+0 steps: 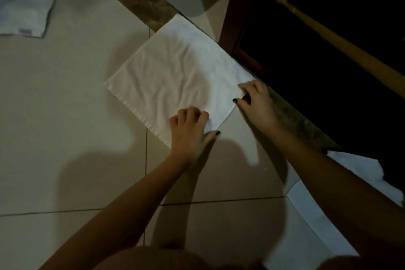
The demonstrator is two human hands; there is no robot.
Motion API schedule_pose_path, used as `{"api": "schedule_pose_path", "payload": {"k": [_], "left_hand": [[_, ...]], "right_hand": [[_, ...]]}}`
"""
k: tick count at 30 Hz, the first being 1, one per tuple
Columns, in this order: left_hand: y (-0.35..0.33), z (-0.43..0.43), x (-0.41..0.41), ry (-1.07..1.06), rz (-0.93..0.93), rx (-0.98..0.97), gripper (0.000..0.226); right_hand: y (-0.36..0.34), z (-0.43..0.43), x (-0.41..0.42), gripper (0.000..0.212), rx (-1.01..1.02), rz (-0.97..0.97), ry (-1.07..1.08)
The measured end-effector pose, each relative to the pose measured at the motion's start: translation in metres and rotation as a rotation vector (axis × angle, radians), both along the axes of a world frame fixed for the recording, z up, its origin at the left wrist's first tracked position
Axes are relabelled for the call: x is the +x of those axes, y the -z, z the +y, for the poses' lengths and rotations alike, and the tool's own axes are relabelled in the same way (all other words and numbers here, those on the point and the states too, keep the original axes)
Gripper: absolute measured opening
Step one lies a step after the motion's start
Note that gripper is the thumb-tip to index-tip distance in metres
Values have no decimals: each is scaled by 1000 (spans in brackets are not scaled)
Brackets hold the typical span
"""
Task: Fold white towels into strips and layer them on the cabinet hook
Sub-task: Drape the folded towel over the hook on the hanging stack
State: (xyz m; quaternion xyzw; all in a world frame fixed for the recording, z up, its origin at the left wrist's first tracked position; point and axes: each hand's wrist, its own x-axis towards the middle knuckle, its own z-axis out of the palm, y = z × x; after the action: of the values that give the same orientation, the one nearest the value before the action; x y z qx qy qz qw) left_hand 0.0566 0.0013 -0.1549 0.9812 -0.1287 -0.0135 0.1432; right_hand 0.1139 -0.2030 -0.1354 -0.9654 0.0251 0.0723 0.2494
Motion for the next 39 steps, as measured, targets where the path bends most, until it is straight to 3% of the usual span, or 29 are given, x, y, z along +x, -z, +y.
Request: {"api": "schedule_pose_path", "payload": {"k": [7,11,13,15,21,25,31,34,36,39], "left_hand": [[-7,-5,10,-87,68,-129,15],[-21,4,29,-201,215,-554,20],[-34,7,39,-191,212,-646,19],[-48,9,53,-128,201,-638,17],[-124,24,74,115,177,-363,36],[-208,28,70,150,160,-338,15],[-362,6,48,271,168,-245,24],[-453,-13,26,294,112,-325,29],[-515,-27,12,204,153,-388,28],[-610,-47,-4,-54,396,-624,35]], "right_hand": [[-1,9,-11,24,-28,21,-10],[-8,6,-12,13,28,-98,4],[-15,8,-11,16,149,-119,79],[-23,12,-10,17,268,-109,143],[-90,12,-9,9,512,-12,338],[-171,-2,-35,12,479,149,330],[-338,-29,-79,21,374,157,342],[-428,-32,-103,20,279,102,316],[-490,-30,-117,20,280,40,328],[-589,-23,-140,21,361,-48,350]]}}
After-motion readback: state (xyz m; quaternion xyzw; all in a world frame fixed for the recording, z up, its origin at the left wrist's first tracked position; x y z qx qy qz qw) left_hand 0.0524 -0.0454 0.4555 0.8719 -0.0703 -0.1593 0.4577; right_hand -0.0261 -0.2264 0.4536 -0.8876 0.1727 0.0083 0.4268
